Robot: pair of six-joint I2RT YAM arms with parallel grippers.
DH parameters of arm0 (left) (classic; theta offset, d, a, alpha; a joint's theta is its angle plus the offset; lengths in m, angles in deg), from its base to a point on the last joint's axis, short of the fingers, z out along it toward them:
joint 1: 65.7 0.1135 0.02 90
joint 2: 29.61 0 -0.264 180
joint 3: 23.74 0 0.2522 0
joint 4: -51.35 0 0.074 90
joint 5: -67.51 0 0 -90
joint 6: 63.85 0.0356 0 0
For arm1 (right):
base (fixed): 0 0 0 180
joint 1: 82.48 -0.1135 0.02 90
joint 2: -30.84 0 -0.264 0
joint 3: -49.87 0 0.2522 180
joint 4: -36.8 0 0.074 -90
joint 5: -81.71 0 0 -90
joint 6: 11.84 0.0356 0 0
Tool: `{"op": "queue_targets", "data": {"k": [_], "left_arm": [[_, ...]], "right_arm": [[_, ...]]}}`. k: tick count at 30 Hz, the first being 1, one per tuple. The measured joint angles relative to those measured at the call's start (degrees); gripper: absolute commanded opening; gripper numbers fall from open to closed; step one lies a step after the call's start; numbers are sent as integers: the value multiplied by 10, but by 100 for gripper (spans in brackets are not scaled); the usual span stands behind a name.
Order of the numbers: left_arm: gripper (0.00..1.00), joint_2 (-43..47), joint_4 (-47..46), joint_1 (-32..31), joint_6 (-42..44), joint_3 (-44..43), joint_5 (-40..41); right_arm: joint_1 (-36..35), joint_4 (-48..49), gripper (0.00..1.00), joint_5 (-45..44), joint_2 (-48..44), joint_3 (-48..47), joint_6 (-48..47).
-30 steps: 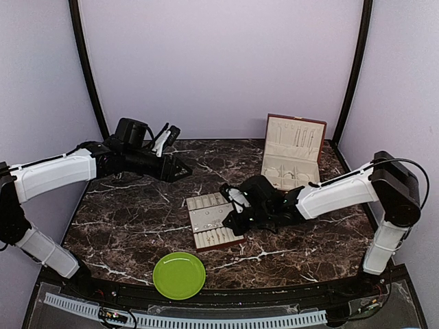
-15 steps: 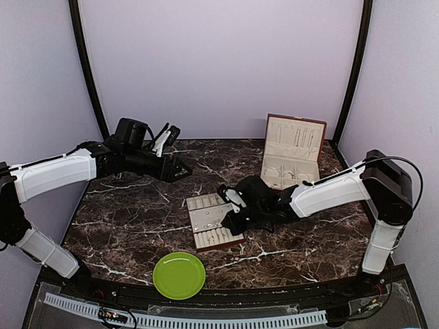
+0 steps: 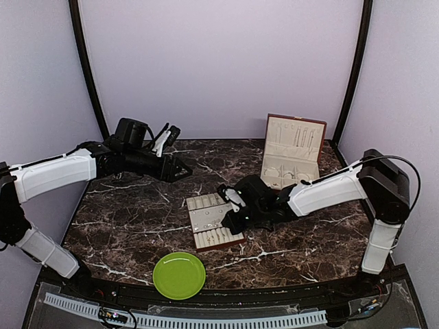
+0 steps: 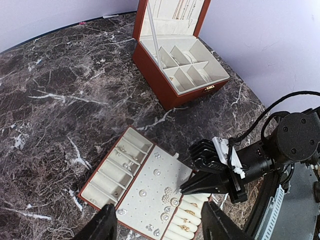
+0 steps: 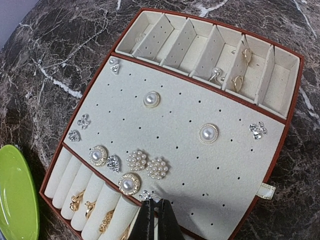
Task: Organize the mixed jewelry
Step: Insert the earring into the earring holder.
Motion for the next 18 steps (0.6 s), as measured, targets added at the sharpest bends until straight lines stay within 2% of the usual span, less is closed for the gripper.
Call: {"op": "queue_targets", "data": {"k": [10,18], "left_arm": [[60,0,0,0,0,0,0],[61,0,0,0,0,0,0]], "right_arm": [[3,-7,0,-4,8,-9,0],[3,-8,8,-6,9,-10,-1]]}}
